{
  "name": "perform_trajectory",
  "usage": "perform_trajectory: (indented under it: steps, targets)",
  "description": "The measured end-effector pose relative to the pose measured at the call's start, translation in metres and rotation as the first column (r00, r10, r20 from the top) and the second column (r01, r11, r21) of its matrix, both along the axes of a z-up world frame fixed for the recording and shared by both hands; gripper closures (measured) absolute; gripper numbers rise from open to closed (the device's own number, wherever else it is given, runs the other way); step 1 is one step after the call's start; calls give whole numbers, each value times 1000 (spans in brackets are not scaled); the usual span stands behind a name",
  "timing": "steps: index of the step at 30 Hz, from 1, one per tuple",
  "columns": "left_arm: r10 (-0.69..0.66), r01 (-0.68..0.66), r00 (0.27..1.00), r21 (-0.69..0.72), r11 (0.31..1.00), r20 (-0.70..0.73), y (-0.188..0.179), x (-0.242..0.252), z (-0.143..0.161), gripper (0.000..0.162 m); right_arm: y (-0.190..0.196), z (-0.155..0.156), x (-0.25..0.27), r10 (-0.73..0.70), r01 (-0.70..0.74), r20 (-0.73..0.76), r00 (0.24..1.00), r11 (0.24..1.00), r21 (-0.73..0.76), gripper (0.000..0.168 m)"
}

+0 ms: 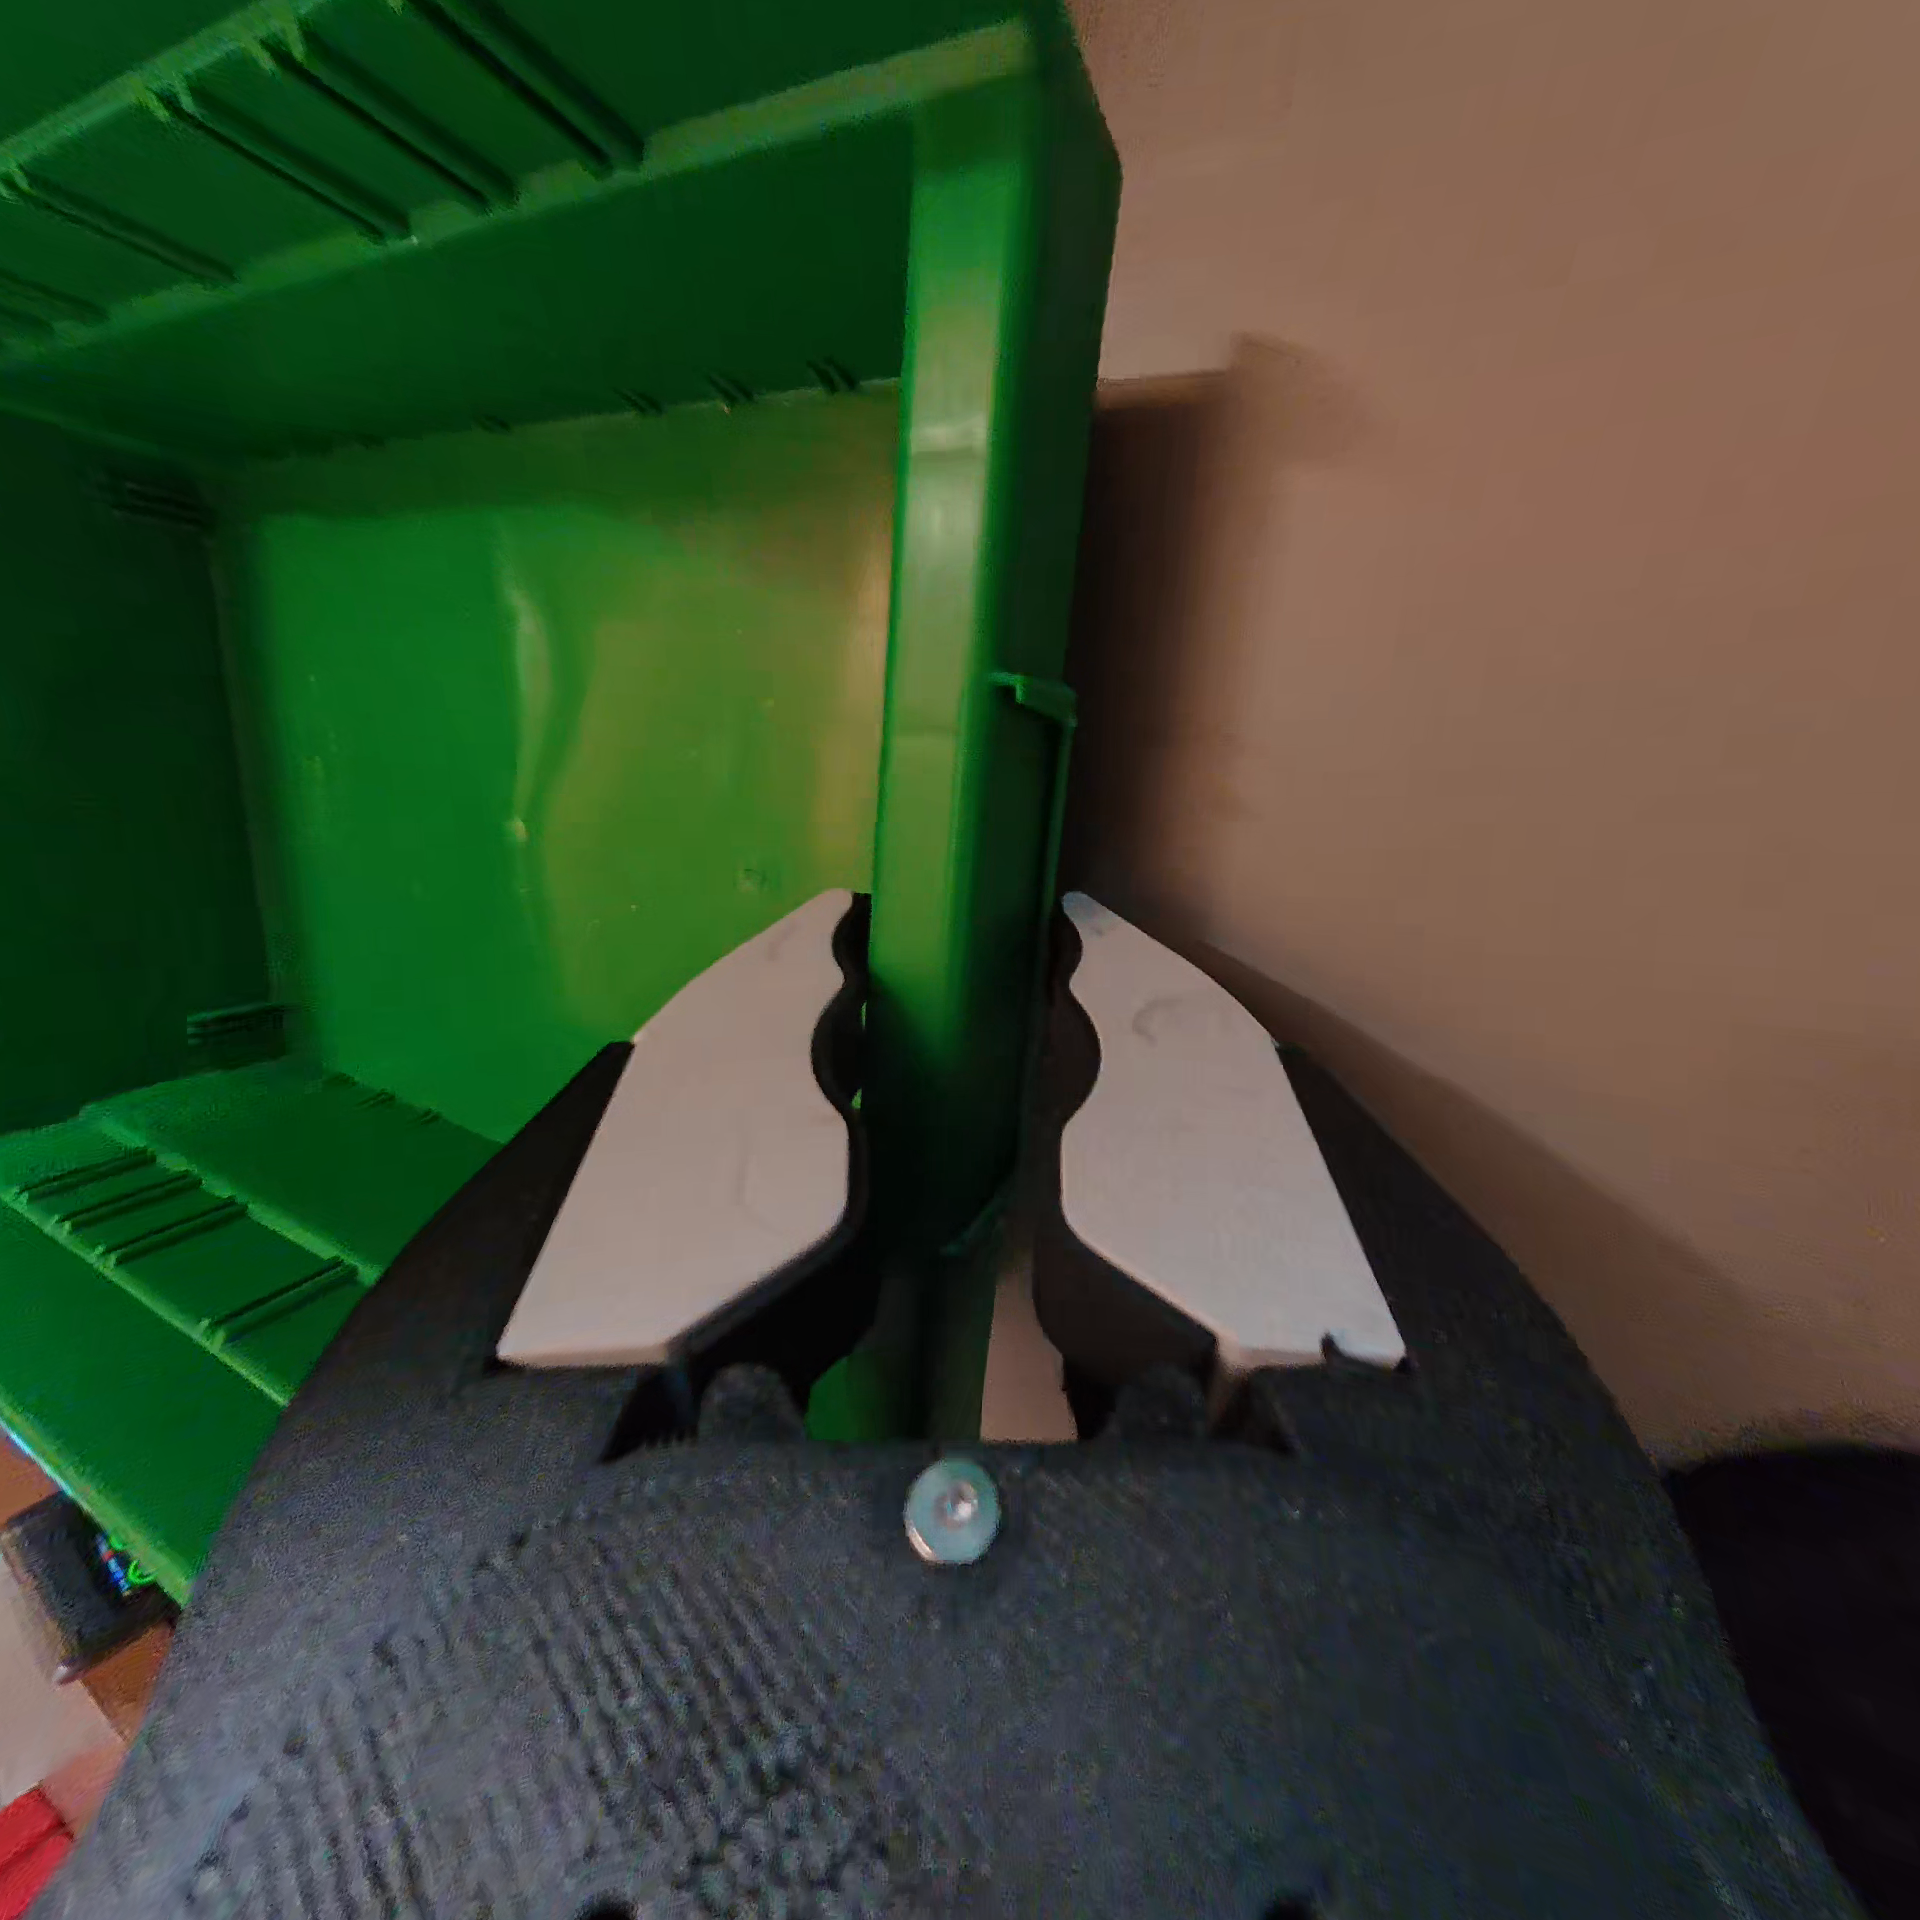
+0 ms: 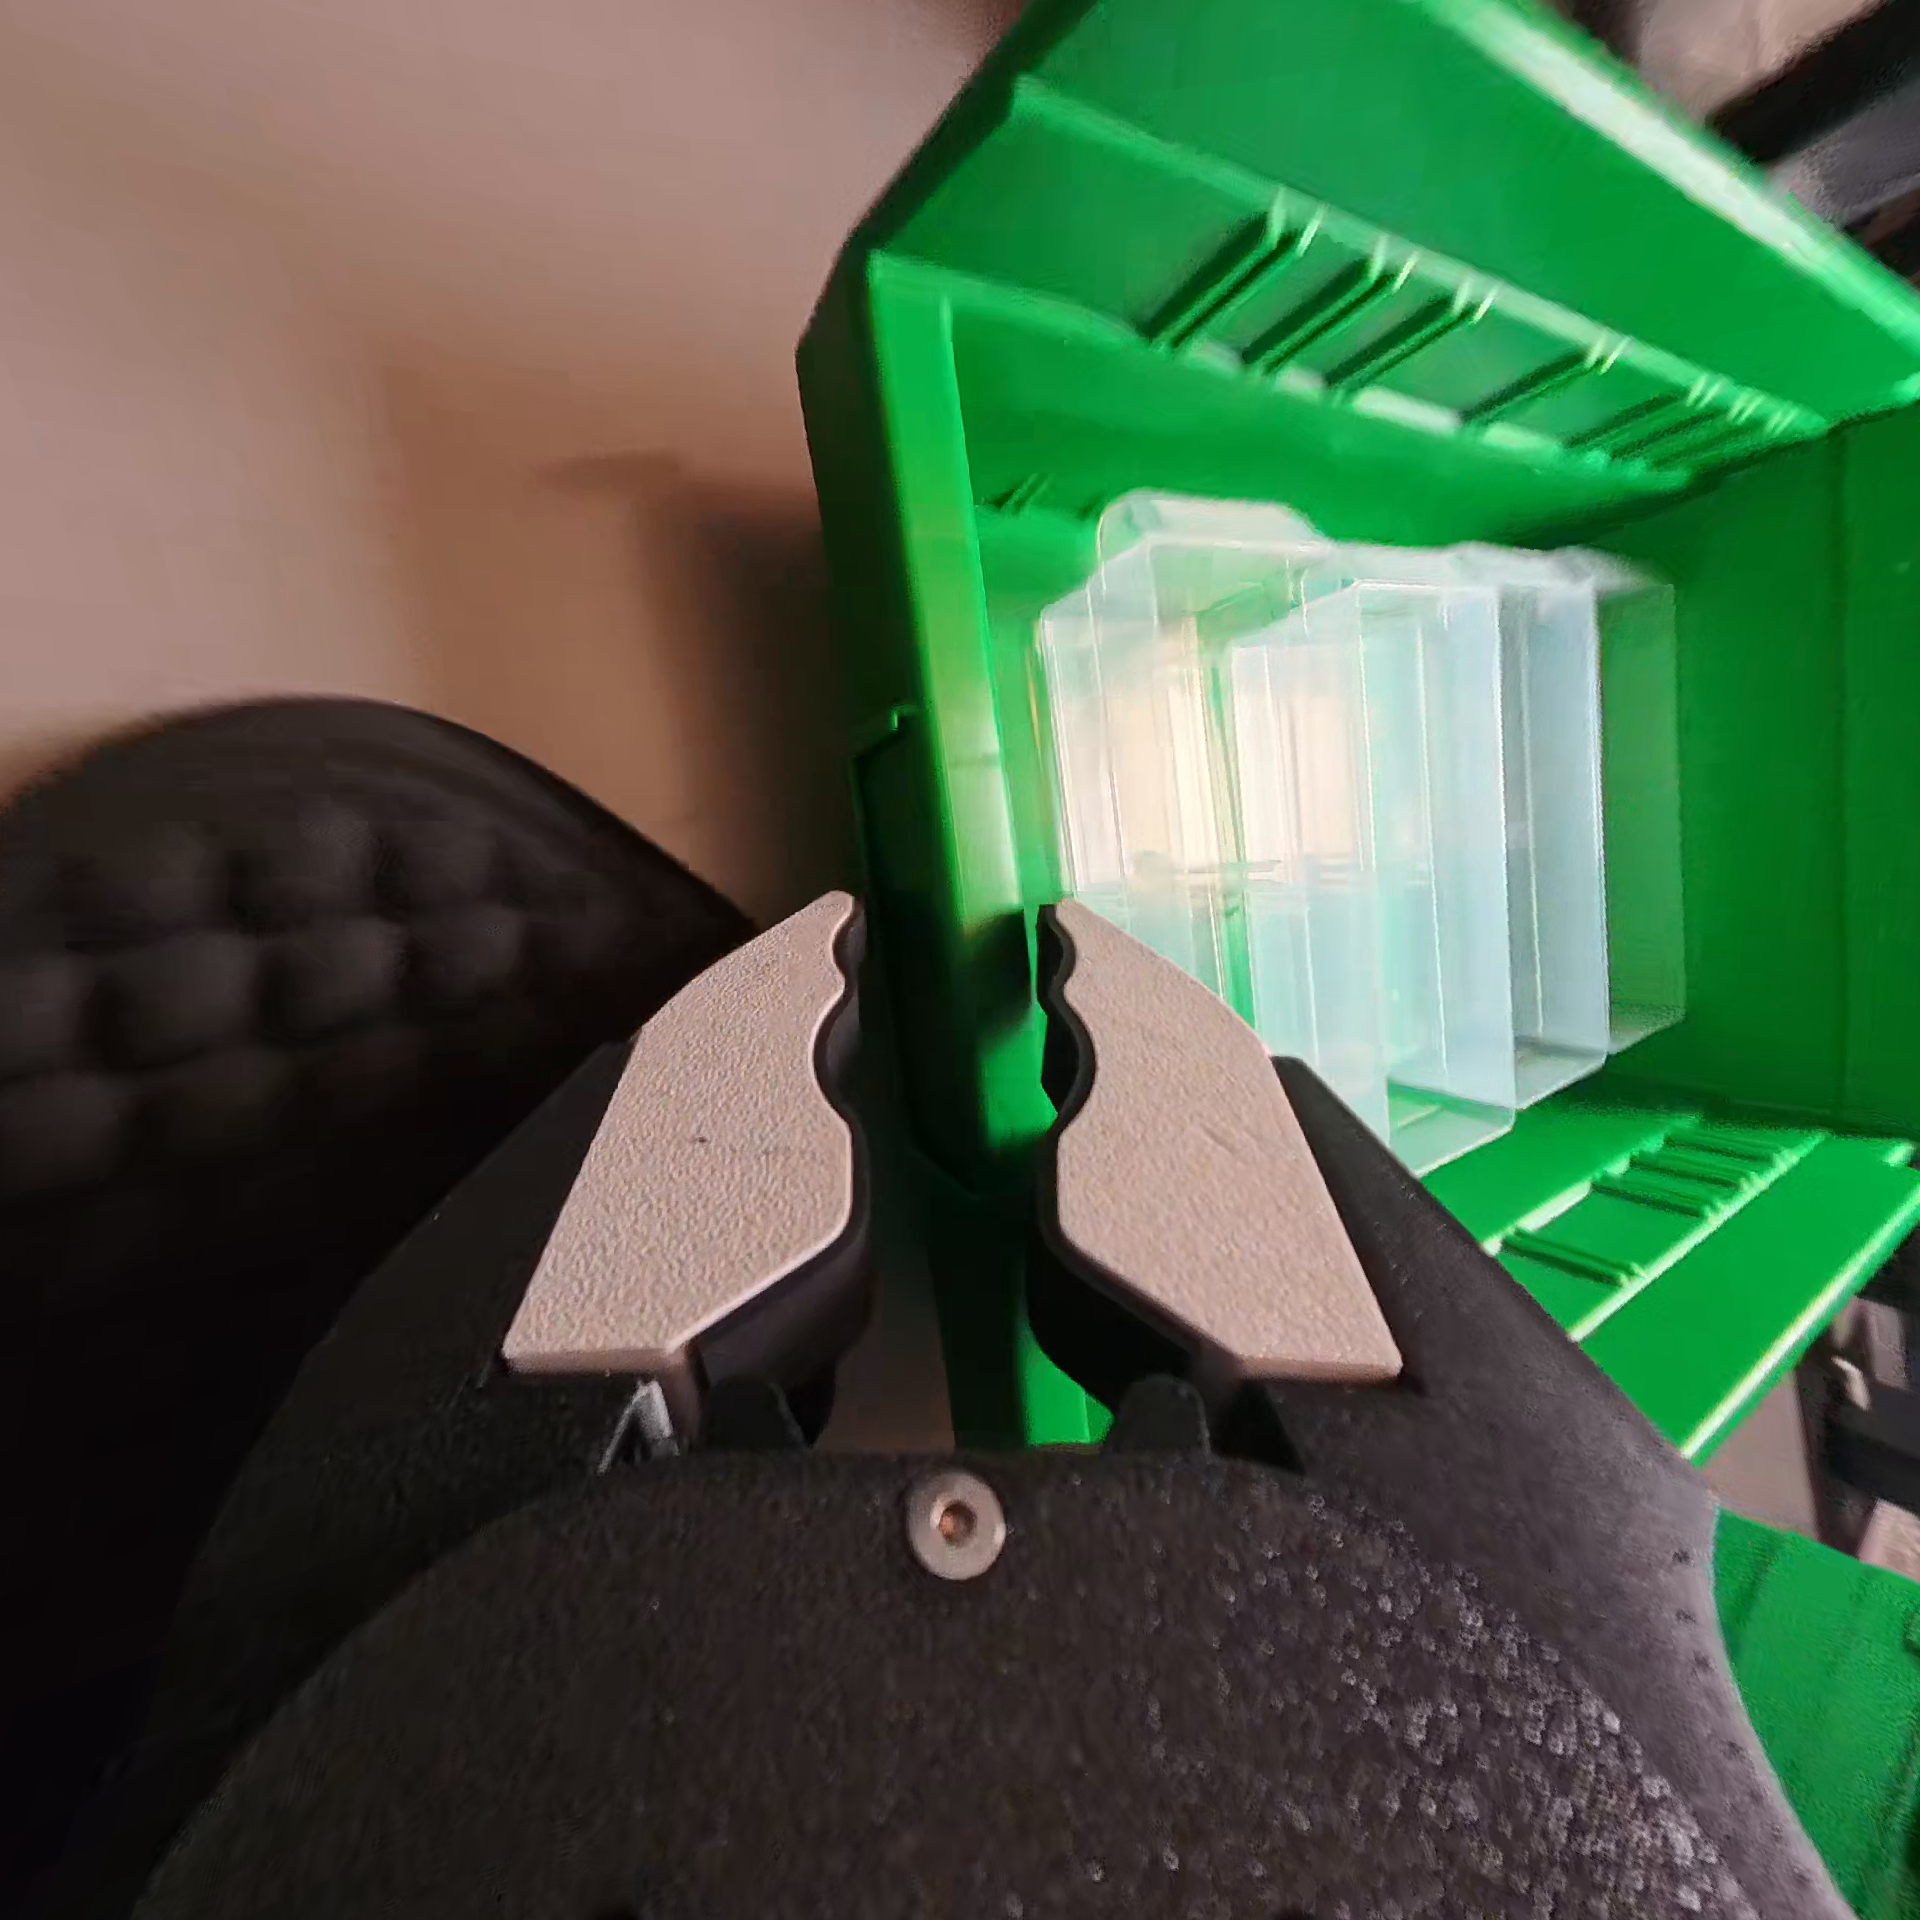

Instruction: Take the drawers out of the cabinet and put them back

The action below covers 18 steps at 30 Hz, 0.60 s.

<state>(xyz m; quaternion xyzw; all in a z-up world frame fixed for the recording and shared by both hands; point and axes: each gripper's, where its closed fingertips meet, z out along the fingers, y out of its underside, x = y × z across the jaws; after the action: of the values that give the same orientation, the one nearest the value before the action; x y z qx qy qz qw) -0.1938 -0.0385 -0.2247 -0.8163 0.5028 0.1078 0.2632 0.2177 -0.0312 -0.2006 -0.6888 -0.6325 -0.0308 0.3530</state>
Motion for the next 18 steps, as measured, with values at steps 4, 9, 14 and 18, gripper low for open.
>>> perform_trajectory:
  steps: [4, 9, 14, 18]
  targets:
    - [-34, 35, 999, -25, 999, 17, -27, 7, 0, 130, -47, 63, -23, 65, -72, -428, 901, 997, 1, 128]
    - [-44, 20, 956, 87, 996, 289, -47, 42, 42, 122, -17, 120, 64, -221, 400, -703, 676, 911, 99, 119]
    - [-139, -75, 658, 247, 966, 740, -49, 154, 123, 124, 4, 87, 104, -466, 539, -776, 424, 819, -197, 94]
    - [-63, -119, 595, 165, 979, 801, -23, 254, 91, 112, 11, 53, 87, -545, 499, -747, 382, 802, -329, 93]
